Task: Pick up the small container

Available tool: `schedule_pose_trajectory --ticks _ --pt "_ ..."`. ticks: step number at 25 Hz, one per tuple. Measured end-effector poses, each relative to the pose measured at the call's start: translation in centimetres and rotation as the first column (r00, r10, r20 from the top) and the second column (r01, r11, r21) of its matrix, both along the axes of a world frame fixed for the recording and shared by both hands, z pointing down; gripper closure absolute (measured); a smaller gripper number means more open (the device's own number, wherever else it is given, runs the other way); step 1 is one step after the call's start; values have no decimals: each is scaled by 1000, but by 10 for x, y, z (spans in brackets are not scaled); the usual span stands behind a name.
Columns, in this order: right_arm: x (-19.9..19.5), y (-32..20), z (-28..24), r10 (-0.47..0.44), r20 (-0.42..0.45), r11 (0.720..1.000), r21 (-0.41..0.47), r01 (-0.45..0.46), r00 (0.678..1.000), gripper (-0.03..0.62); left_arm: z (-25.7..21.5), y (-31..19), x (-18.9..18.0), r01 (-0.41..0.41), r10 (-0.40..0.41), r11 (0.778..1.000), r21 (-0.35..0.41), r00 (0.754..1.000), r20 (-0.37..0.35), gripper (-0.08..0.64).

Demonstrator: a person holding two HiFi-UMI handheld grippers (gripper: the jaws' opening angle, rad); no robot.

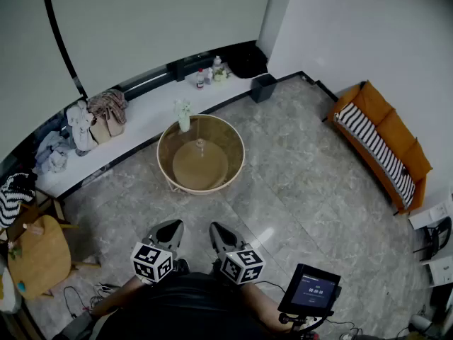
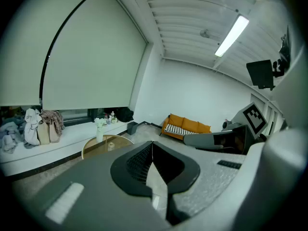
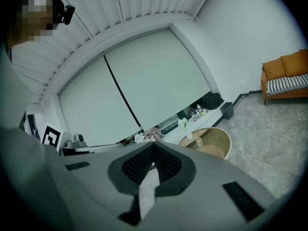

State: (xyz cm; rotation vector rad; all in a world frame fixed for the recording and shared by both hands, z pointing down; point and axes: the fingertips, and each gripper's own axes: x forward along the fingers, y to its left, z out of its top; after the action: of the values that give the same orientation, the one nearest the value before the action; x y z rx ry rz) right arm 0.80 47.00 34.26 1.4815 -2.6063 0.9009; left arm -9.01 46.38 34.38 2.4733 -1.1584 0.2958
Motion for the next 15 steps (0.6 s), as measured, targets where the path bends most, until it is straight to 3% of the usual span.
schedule_pose_trajectory --ticks 15 --pt "-55 -11 0 74 33 997 16 -75 997 586 0 -17 -58 -52 53 998 21 998 -28 558"
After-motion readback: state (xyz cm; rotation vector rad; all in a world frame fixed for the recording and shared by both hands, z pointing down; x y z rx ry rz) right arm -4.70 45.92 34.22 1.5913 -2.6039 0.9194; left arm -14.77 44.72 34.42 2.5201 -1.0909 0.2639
